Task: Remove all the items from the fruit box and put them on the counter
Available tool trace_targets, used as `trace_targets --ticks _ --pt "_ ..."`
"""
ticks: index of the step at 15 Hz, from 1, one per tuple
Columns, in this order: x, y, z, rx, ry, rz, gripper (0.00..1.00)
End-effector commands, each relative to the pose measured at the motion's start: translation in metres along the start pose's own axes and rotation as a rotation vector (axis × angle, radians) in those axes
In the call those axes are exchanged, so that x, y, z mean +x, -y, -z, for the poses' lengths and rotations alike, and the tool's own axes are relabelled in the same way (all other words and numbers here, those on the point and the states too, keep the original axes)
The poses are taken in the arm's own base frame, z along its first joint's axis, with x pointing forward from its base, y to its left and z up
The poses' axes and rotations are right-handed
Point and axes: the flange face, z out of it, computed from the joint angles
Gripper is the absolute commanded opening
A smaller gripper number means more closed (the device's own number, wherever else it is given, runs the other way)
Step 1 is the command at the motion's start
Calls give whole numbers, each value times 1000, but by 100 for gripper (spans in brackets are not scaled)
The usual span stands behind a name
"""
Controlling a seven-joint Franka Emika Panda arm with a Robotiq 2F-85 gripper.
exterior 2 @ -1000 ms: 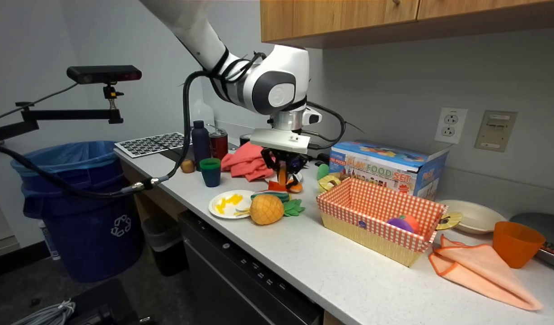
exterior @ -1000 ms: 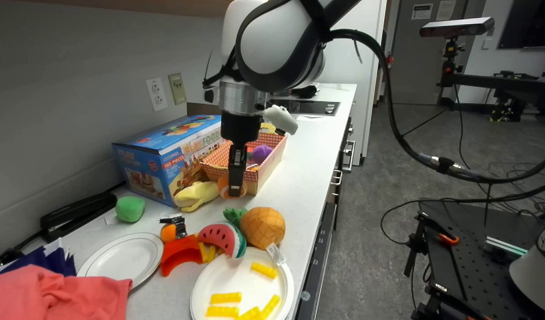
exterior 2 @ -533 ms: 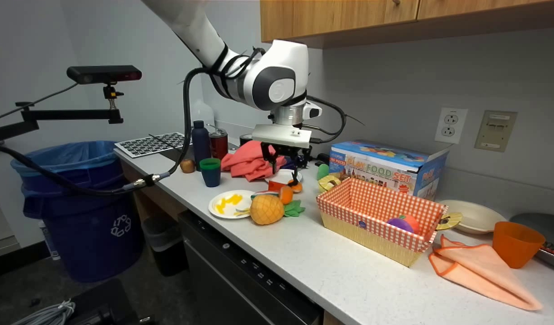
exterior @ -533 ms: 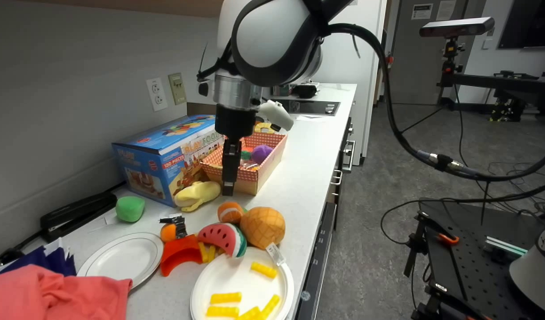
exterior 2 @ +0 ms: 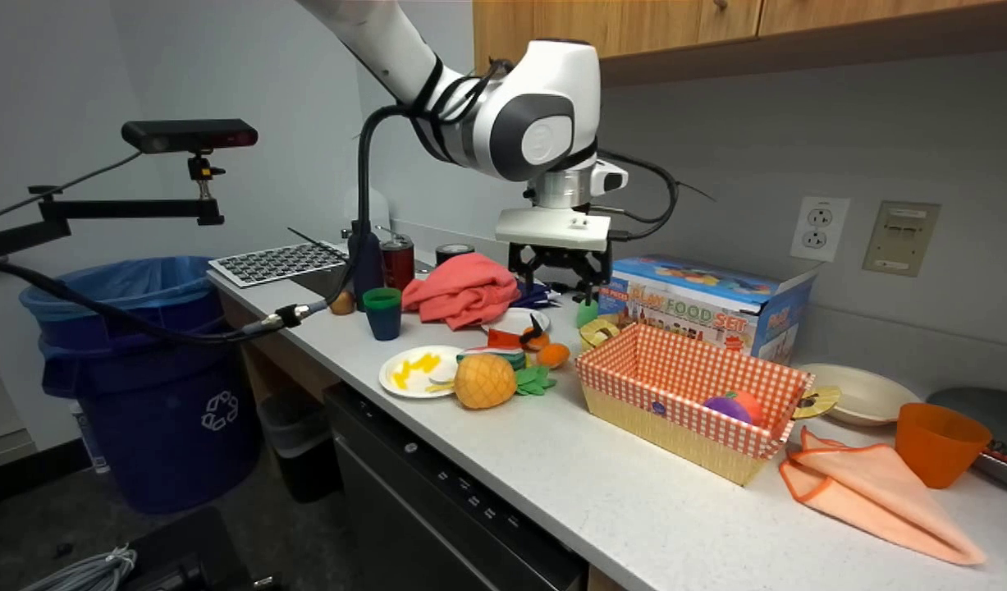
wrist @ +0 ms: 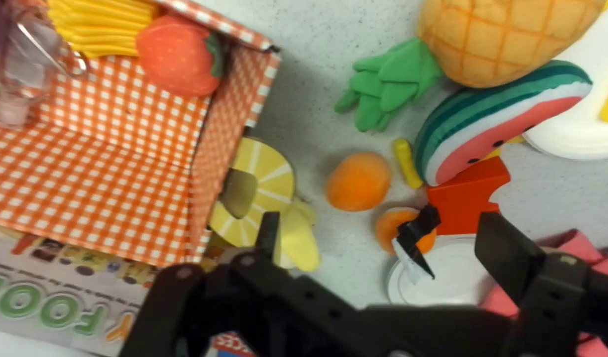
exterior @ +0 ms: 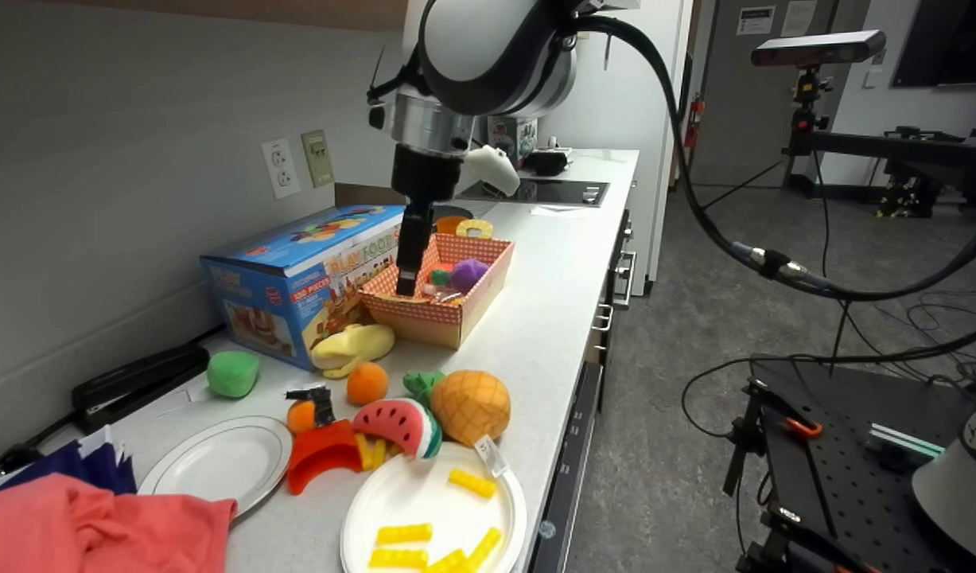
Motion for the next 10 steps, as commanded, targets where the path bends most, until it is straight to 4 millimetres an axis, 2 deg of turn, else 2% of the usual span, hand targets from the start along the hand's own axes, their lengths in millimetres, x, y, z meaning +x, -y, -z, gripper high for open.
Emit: trace_targets --ticks 1,3,6,10 --pt "-13 -58 15 -55 -15 -62 100" --pt "-25 -92 20 -96 -13 -117 100" --pt "-42 -133 18 -160 11 -179 100" --pt "-62 -164 -11 -231 80 -237 100"
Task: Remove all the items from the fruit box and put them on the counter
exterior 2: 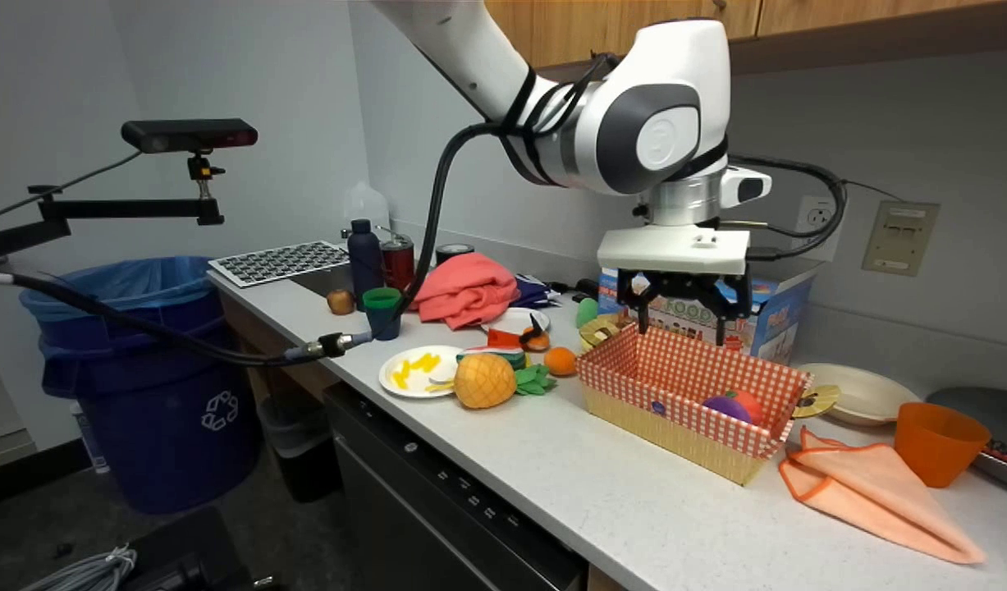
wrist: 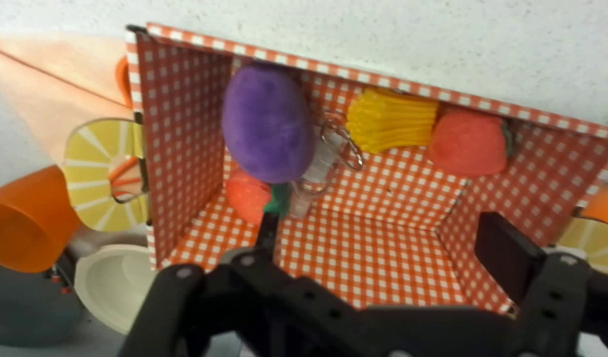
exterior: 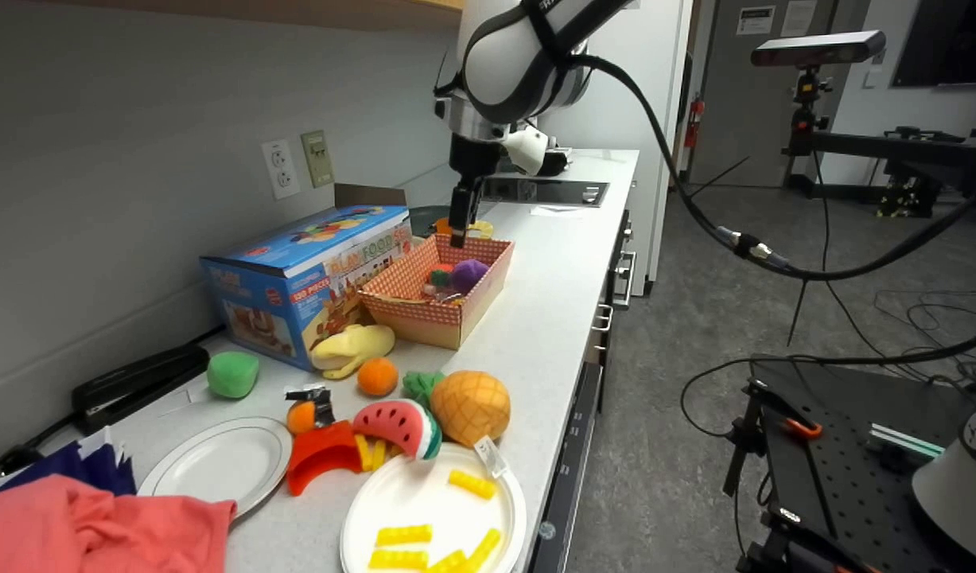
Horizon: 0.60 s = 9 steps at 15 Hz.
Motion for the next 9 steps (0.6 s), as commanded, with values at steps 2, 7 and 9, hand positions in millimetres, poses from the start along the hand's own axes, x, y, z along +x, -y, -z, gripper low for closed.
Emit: trace_targets --ticks 2,7,9 --pt "-3 -22 -48 -76 63 -66 100" --pt "-7 -36 -84 -102 117 -132 100" --pt "0 -40 -89 -111 115 -145 100"
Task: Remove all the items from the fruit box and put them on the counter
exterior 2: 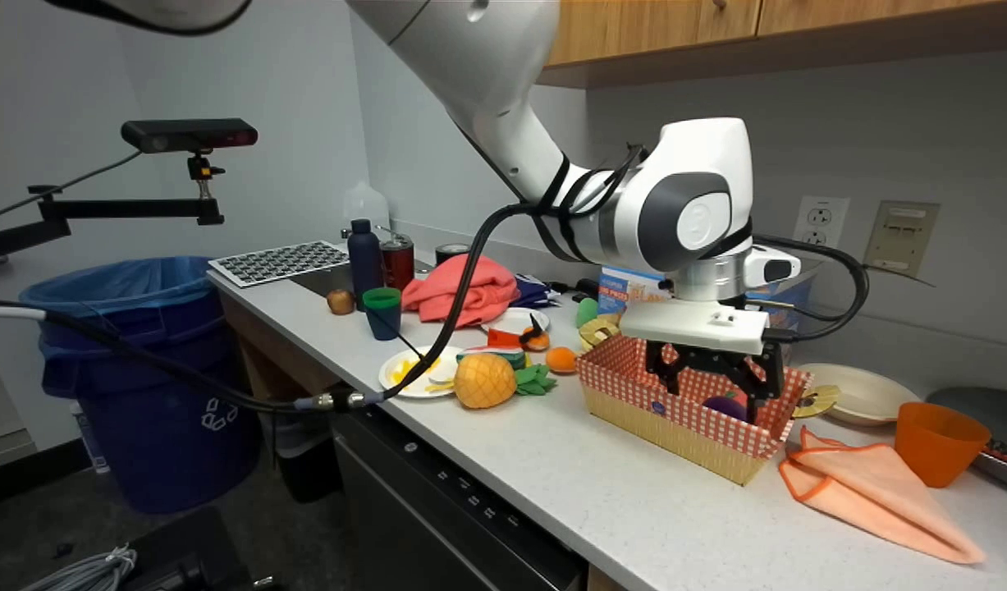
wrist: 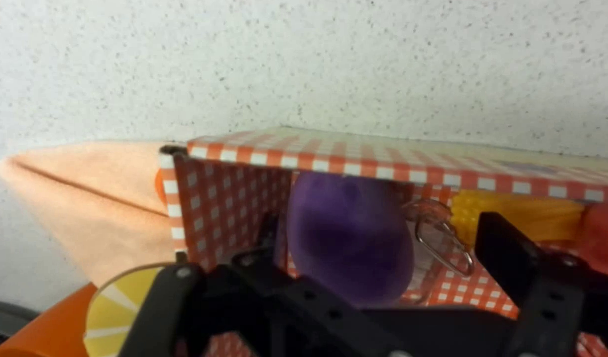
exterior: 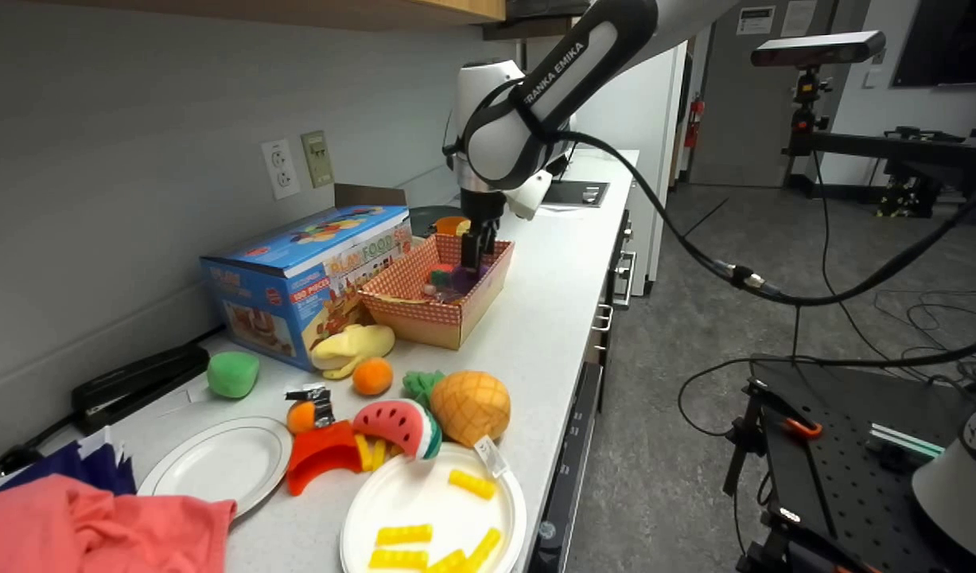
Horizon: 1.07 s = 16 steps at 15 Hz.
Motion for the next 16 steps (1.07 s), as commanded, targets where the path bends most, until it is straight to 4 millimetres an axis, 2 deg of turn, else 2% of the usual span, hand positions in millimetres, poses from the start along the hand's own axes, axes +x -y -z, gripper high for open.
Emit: trace_targets --ticks 1,5,10,11,12,13,16 --pt "22 -8 -5 -32 -9 -28 100" --pt "32 -9 -17 -36 5 -46 100" --pt "25 -7 -46 -28 74 -64 99" --pt "24 -7 -49 -24 79 -70 74" --pt "23 -7 -50 -21 83 -73 74" --pt "23 -7 -48 -18 78 -78 69" --pt "23 -5 -25 -17 37 -75 43"
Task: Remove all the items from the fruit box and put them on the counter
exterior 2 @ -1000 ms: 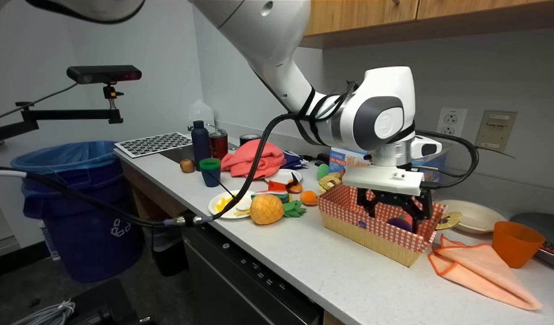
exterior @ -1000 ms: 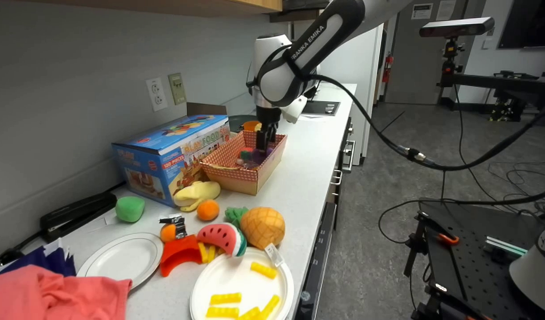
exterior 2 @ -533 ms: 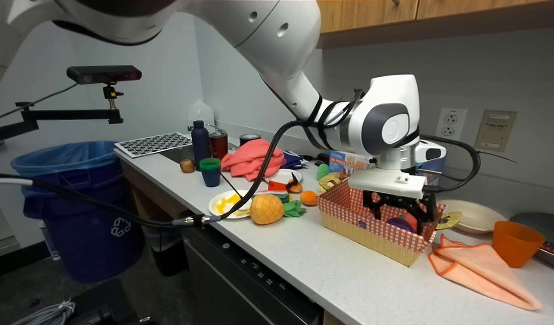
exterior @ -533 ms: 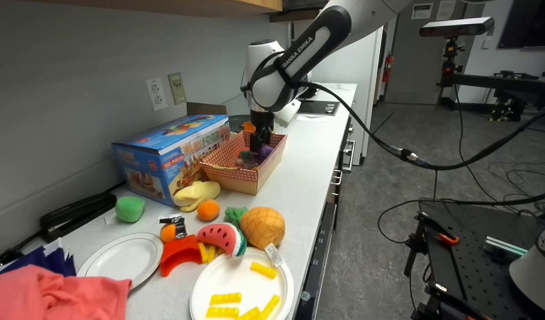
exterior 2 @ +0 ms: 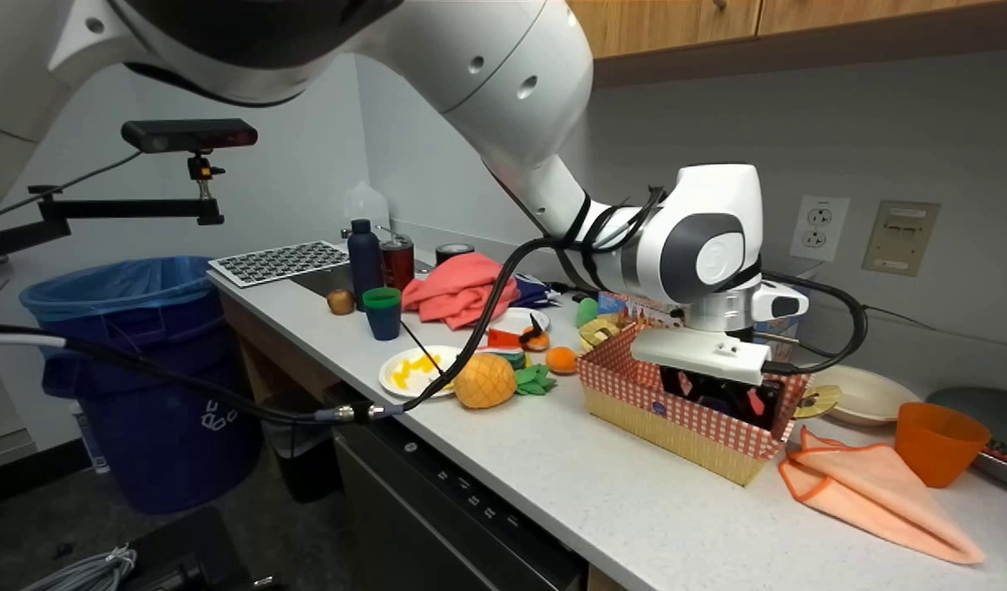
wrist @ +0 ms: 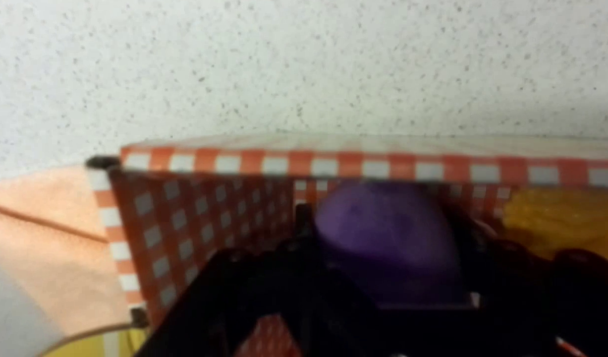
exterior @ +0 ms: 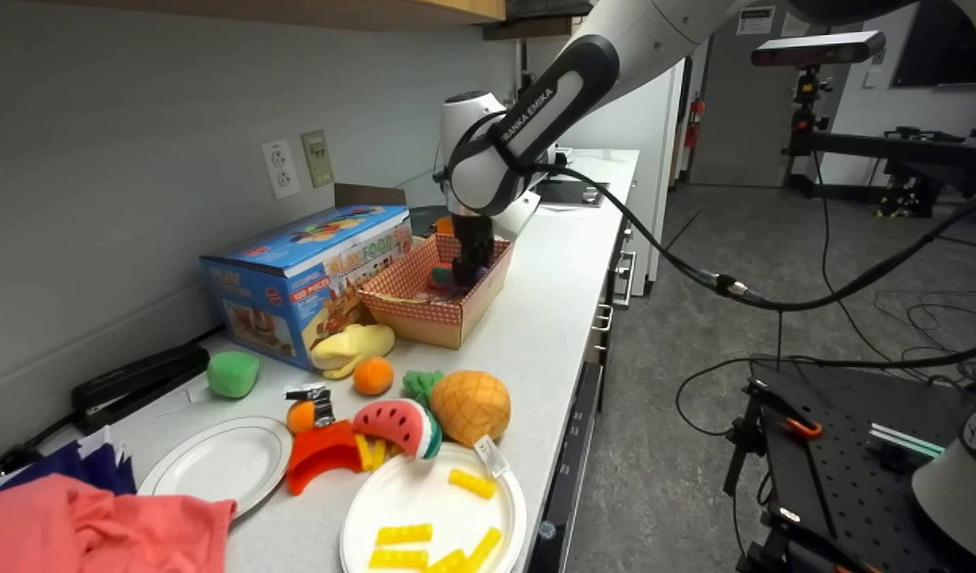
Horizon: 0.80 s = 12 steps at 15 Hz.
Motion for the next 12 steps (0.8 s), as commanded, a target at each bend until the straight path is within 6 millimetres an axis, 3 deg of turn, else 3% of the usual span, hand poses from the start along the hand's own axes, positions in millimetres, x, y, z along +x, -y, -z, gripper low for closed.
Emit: trace_targets --ticks 1,4,6,8,11,12 --pt "3 -1 33 -14 -42 2 36" --pt "2 7 69 -11 -108 23 17" --pt "1 25 99 3 -161 63 8" --pt "-2 52 128 19 -220 130 8" --pt "-12 109 162 56 -279 263 3" --pt "-18 131 171 68 -291 308 6"
